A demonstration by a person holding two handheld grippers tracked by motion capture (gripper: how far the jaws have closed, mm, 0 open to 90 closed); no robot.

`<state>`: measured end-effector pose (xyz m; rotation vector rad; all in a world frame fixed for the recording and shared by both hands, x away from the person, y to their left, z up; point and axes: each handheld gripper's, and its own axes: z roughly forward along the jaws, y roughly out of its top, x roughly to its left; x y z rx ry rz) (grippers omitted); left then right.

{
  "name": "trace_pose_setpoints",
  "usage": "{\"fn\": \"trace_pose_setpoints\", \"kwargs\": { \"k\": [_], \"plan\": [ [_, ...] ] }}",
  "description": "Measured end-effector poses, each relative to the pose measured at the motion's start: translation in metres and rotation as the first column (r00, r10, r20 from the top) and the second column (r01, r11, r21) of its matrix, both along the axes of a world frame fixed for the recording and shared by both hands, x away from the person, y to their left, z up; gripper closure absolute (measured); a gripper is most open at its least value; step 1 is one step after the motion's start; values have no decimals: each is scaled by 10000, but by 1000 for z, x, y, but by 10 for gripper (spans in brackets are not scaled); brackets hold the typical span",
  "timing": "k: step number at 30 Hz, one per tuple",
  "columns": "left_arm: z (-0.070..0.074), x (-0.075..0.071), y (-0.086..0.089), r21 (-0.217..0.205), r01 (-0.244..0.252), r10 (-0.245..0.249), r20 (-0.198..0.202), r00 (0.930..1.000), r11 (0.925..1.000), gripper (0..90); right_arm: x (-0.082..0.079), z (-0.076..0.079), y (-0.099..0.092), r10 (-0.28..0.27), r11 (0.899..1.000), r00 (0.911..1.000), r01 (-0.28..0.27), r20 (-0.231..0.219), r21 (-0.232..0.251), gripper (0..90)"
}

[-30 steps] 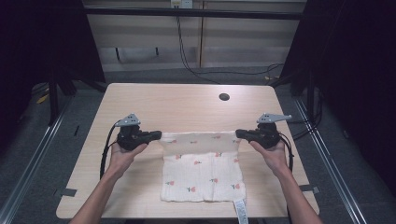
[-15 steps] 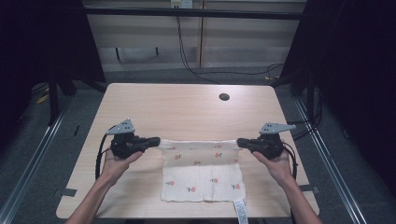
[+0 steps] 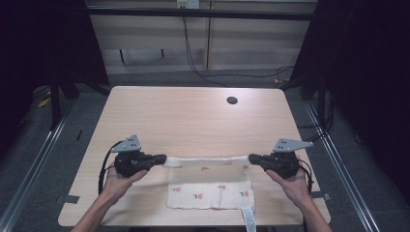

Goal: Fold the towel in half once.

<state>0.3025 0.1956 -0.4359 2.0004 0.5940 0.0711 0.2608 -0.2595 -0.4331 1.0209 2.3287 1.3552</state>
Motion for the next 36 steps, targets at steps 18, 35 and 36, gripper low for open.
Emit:
{"fn": "trace_pose_setpoints", "kwargs": {
  "k": [18, 35, 36],
  "plan": [
    [-19, -27, -7, 619, 716, -722, 65, 9974, 9955, 880, -37, -25, 3, 401, 9978, 9970, -435, -668, -501, 863],
    [-43, -42, -19, 1529, 1677, -1630, -429, 9857, 9739, 874, -47, -47, 6, 849, 9821, 9836, -1096, -1593, -1531, 840],
    [-44, -43, -19, 1572, 1687, -1637, -442, 9855, 9730, 873, -47, -47, 6, 901, 9820, 9817, -1156, -1675, -1495, 839]
  ]
}}
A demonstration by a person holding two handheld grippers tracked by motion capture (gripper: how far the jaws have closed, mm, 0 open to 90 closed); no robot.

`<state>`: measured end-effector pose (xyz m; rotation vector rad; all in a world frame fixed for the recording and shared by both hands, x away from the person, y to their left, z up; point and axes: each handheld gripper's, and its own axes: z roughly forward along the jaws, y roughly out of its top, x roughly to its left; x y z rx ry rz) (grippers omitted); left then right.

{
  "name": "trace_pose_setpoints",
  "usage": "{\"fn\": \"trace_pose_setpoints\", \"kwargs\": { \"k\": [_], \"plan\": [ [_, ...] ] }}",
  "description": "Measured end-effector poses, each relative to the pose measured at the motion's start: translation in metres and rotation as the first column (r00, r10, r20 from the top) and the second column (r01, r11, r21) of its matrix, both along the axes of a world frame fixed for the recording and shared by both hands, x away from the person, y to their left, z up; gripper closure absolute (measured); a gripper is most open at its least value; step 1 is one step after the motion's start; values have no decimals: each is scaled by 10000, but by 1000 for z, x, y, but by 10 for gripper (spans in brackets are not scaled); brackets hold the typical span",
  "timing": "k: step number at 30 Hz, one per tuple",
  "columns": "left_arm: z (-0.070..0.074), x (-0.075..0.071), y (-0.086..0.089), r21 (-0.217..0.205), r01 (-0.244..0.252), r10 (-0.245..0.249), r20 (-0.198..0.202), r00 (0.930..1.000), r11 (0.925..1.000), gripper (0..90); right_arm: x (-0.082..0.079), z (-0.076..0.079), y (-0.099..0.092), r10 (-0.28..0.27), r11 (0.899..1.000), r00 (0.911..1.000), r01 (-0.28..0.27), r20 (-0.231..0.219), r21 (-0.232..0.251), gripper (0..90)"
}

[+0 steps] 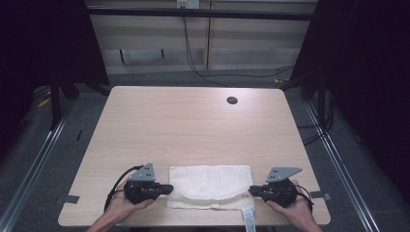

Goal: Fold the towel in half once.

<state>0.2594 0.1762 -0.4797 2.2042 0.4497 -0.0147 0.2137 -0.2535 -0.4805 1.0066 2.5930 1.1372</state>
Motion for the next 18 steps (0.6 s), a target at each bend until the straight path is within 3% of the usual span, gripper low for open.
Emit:
{"fn": "trace_pose_setpoints", "kwargs": {
  "k": [5, 8, 10, 13, 15, 16, 17, 18],
  "plan": [
    [0, -5, 1, -2, 99, -99, -185, 9998, 10000, 850, -1, -3, 0, -16, 10000, 9998, 17, -173, 48, 811],
    [2, -4, 3, -244, 15, -22, -307, 9995, 9997, 826, -2, -1, -1, -114, 9995, 9997, 120, -198, 293, 756],
    [6, -5, 4, -333, -54, 50, -140, 9999, 9994, 791, -5, 1, 0, -120, 9993, 9998, 127, -185, 352, 698],
    [15, -4, 3, -635, -100, 103, 49, 9999, 9979, 737, -11, 5, 0, -52, 9972, 9999, 63, -155, 744, 660],
    [23, -3, 5, -1092, -258, 269, 92, 9996, 9937, 713, -12, 8, 1, -89, 9958, 10000, 92, -36, 915, 636],
    [24, -2, 5, -1122, -333, 344, 73, 9994, 9931, 703, -11, 10, 1, -199, 9953, 9998, 195, 29, 953, 625],
    [22, 2, 4, -797, -598, 615, 194, 9979, 9950, 689, -6, 11, 3, -303, 9958, 9995, 291, 121, 863, 592],
    [22, 2, 4, -797, -598, 615, 194, 9979, 9950, 684, -6, 11, 3, -303, 9958, 9995, 291, 121, 863, 592]
  ]
}}
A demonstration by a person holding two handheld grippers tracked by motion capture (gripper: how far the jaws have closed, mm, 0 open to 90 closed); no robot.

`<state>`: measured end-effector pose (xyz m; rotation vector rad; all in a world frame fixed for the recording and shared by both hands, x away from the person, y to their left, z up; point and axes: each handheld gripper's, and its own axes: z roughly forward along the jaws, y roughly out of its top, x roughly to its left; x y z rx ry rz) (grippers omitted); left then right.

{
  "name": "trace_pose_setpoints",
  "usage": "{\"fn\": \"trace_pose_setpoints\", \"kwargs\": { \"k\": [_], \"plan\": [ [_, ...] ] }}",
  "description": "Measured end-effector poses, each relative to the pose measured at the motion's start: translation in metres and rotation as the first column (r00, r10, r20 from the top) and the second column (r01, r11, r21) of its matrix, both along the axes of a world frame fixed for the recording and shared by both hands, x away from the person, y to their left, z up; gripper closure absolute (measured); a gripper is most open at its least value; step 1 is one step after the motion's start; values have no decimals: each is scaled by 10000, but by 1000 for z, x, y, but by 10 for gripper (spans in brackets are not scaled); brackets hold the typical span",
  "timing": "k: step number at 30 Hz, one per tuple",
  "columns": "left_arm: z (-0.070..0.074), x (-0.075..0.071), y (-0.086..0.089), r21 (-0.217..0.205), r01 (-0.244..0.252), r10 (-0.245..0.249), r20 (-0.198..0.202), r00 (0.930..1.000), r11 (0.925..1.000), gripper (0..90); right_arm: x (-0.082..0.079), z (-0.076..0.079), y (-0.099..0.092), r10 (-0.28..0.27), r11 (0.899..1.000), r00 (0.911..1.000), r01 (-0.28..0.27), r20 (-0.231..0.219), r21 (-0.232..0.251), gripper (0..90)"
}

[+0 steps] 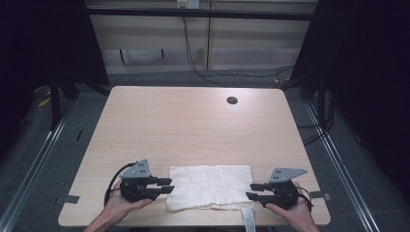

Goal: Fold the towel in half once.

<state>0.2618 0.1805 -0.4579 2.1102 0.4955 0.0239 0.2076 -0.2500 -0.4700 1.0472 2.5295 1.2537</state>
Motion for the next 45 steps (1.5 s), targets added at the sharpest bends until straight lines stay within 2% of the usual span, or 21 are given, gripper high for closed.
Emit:
{"fn": "trace_pose_setpoints", "kwargs": {
  "k": [2, 3, 4, 5, 9, 12, 13, 14, 16, 17, 18, 20, 22, 26, 28, 29, 31, 39, 40, 44, 45],
  "plan": [
    [-7, 9, -3, 443, -260, 267, -158, 9995, 9987, 684, 10, -3, 5, 10, 9997, 10000, -11, -56, -250, 571],
    [-15, 16, -9, 890, -254, 284, -331, 9990, 9957, 690, 22, -6, 12, -46, 9993, 9999, 42, -110, -358, 546],
    [-15, 16, -9, 890, -254, 284, -331, 9990, 9957, 691, 22, -6, 12, -46, 9993, 9999, 42, -110, -358, 546],
    [-22, 19, -14, 1301, -166, 211, -334, 9992, 9914, 690, 33, -7, 21, 72, 9997, 9997, -77, -223, -226, 528],
    [-27, 21, -19, 1534, -200, 282, -514, 9983, 9880, 652, 44, -9, 41, 443, 9986, 9987, -450, -266, -286, 509],
    [-32, 21, -23, 1787, -230, 304, -390, 9988, 9836, 619, 47, -13, 58, 837, 9950, 9957, -856, -397, -505, 499],
    [-36, 22, -24, 1926, -130, 182, -250, 9995, 9812, 620, 46, -17, 68, 1044, 9910, 9940, -1067, -315, -813, 488],
    [-36, 22, -24, 1926, -130, 182, -250, 9995, 9812, 626, 46, -17, 68, 1044, 9910, 9940, -1067, -315, -813, 488],
    [-36, 22, -24, 1942, -147, 200, -254, 9995, 9809, 634, 42, -23, 75, 1180, 9842, 9924, -1214, -336, -1291, 503],
    [-37, 22, -24, 1926, -218, 251, -146, 9996, 9810, 683, 37, -24, 78, 1181, 9777, 9930, -1147, 84, -1756, 548],
    [-36, 21, -24, 2111, -163, 168, -4, 9999, 9773, 683, 37, -24, 78, 1181, 9777, 9930, -1147, 84, -1756, 548],
    [-36, 19, -27, 2028, -191, 196, -7, 9998, 9790, 716, 38, -23, 76, 1097, 9758, 9938, -1047, 157, -1922, 634],
    [-36, 20, -32, 2051, -163, 173, -32, 9998, 9786, 729, 42, -24, 68, 970, 9806, 9953, -958, -19, -1709, 760],
    [-37, 20, -41, 1929, -124, 140, -73, 9999, 9811, 738, 47, -25, 57, 887, 9859, 9959, -904, -179, -1410, 827],
    [-37, 21, -46, 1961, -152, 177, -106, 9998, 9805, 787, 48, -24, 53, 773, 9850, 9968, -796, -209, -1532, 847],
    [-39, 22, -49, 1768, -66, 115, -265, 9996, 9842, 836, 48, -24, 48, 708, 9846, 9972, -736, -237, -1587, 860],
    [-39, 24, -54, 1655, 52, 46, -589, 9983, 9862, 862, 49, -23, 43, 672, 9857, 9973, -710, -303, -1528, 868],
    [-39, 18, -65, 1554, 557, -451, -707, 9965, 9863, 876, 42, -23, 27, 550, 9869, 9974, -614, -466, -1489, 870],
    [-41, 19, -66, 1364, 521, -423, -737, 9964, 9893, 876, 41, -22, 25, 530, 9861, 9973, -603, -511, -1549, 867],
    [-39, 21, -67, 1316, 630, -531, -778, 9956, 9893, 811, 38, -19, 22, 350, 9898, 9987, -396, -361, -1369, 774],
    [-38, 20, -66, 1350, 564, -480, -648, 9967, 9892, 795, 37, -16, 22, 271, 9932, 9992, -301, -281, -1125, 729]
  ]
}}
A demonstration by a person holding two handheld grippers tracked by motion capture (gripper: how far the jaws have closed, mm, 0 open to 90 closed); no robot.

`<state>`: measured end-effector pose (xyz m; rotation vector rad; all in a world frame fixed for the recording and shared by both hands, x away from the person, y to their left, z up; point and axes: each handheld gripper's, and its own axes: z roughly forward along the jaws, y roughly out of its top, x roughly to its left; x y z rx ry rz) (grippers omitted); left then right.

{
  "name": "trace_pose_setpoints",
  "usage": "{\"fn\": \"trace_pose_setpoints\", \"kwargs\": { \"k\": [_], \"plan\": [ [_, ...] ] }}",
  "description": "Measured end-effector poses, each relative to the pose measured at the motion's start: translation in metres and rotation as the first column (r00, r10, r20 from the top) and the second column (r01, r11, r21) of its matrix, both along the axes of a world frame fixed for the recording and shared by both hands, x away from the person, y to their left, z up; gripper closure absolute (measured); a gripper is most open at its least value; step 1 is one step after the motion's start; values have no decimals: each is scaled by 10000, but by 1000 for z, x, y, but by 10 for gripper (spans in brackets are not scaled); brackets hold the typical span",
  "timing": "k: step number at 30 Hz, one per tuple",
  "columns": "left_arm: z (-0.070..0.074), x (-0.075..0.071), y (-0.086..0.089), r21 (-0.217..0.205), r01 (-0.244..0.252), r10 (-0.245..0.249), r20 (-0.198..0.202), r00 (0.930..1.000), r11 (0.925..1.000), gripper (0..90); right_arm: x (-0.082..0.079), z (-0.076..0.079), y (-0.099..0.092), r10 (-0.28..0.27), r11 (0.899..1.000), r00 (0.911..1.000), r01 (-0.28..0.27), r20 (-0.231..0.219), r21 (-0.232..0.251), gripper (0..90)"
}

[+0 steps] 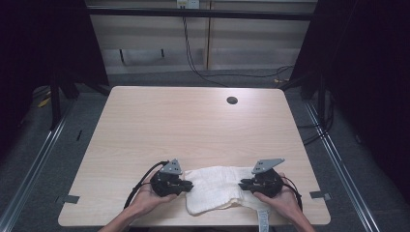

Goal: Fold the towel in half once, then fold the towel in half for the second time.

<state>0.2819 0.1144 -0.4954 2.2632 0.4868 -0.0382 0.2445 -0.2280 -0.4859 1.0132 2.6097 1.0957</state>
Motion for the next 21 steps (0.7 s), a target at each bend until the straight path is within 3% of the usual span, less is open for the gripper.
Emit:
{"fn": "trace_pose_setpoints", "kwargs": {
  "k": [1, 3, 4, 10, 15, 16, 21],
  "plan": [
    [2, 0, 1, -52, -98, 99, 245, 9997, 9999, 766, 0, 2, 0, -17, 9999, 10000, 16, 59, 102, 714],
    [9, 3, 4, -188, -187, 190, 160, 9997, 9996, 714, -3, 9, 0, -97, 9990, 9998, 88, 196, 428, 693],
    [14, 7, 9, -550, -393, 400, 103, 9991, 9977, 685, -5, 11, 2, 6, 9982, 9996, -22, 272, 599, 658],
    [20, 23, 18, -837, -993, 994, -35, 9950, 9915, 576, -9, 13, 20, 413, 9957, 9990, -423, 143, 829, 601],
    [20, 37, 19, -778, -1148, 1128, -298, 9932, 9903, 530, -8, 16, 39, 745, 9937, 9972, -742, -3, 835, 586],
    [21, 37, 18, -778, -1160, 1149, -185, 9932, 9902, 529, -10, 17, 53, 950, 9929, 9954, -938, -123, 733, 591],
    [29, 45, 19, -773, -1305, 1312, 37, 9913, 9884, 523, -18, 19, 76, 1623, 9840, 9866, -1606, -160, 770, 599]
  ]
}}
